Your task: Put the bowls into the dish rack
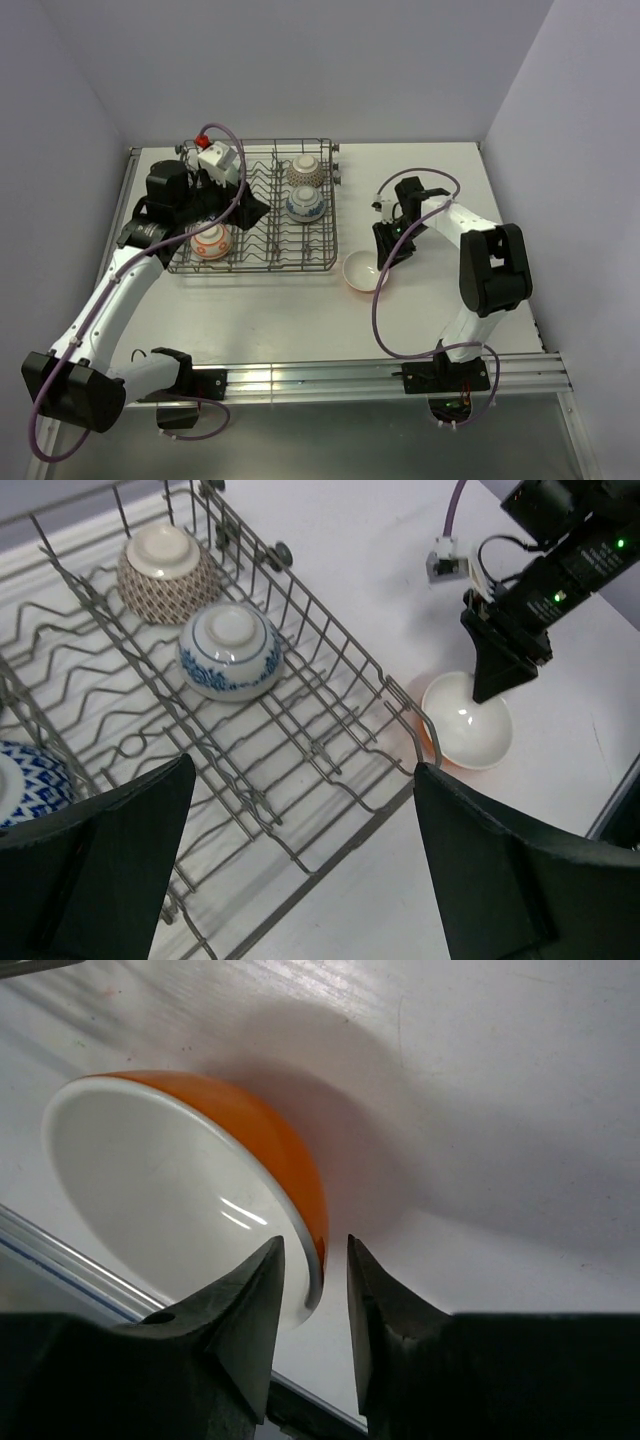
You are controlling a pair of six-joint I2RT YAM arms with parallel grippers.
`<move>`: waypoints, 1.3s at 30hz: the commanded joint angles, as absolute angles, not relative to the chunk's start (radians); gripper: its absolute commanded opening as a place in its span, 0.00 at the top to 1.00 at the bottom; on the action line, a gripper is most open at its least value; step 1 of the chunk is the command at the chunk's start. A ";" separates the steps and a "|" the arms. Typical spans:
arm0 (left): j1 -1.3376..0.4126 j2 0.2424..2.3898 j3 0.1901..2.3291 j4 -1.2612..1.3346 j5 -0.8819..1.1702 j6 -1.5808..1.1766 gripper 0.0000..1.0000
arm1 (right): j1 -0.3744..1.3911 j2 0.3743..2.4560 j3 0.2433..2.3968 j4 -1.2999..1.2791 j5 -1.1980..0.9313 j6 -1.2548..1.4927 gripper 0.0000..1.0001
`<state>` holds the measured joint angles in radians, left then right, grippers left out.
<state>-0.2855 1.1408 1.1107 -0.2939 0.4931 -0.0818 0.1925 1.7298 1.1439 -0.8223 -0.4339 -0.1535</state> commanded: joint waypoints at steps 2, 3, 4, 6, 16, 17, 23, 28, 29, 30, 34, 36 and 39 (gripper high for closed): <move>-0.284 1.121 1.059 -0.253 0.571 -0.107 0.05 | 0.201 1.732 1.134 -0.765 -0.407 -0.149 0.66; -0.284 1.123 1.052 -0.252 0.583 -0.112 0.05 | 0.201 1.723 1.129 -0.758 -0.408 -0.146 0.69; -0.284 1.124 1.048 -0.252 0.609 -0.112 0.07 | 0.202 1.717 1.115 -0.755 -0.413 -0.146 0.72; -0.284 1.129 1.034 -0.247 0.630 -0.117 0.08 | 0.201 1.694 1.101 -0.739 -0.407 -0.144 0.83; -0.290 1.147 1.055 -0.279 0.703 -0.110 0.09 | 0.158 1.493 1.049 -0.807 -0.445 -0.227 1.00; -0.293 1.147 1.057 -0.281 0.709 -0.110 0.09 | 0.149 1.471 1.049 -0.816 -0.465 -0.233 1.00; -0.374 1.155 1.023 -0.243 0.764 -0.202 0.02 | 0.117 1.313 1.100 -0.809 -0.572 -0.218 1.00; -0.491 1.178 1.006 -0.152 0.802 -0.351 0.00 | 0.120 1.299 1.192 -0.758 -0.664 -0.134 1.00; -0.509 1.193 1.006 -0.120 0.814 -0.377 0.00 | 0.120 1.295 1.198 -0.746 -0.673 -0.123 1.00; -0.515 1.201 1.008 -0.106 0.822 -0.429 0.01 | 0.120 1.293 1.209 -0.721 -0.683 -0.111 1.00; -0.531 1.241 1.006 -0.014 0.851 -0.580 0.01 | 0.123 1.298 1.230 -0.686 -0.756 -0.089 1.00; -0.537 1.267 1.005 0.027 0.857 -0.661 0.00 | 0.123 1.295 1.233 -0.661 -0.798 -0.068 1.00; -0.555 1.305 1.015 0.071 0.850 -0.696 0.01 | 0.136 1.296 1.238 -0.635 -0.816 -0.039 1.00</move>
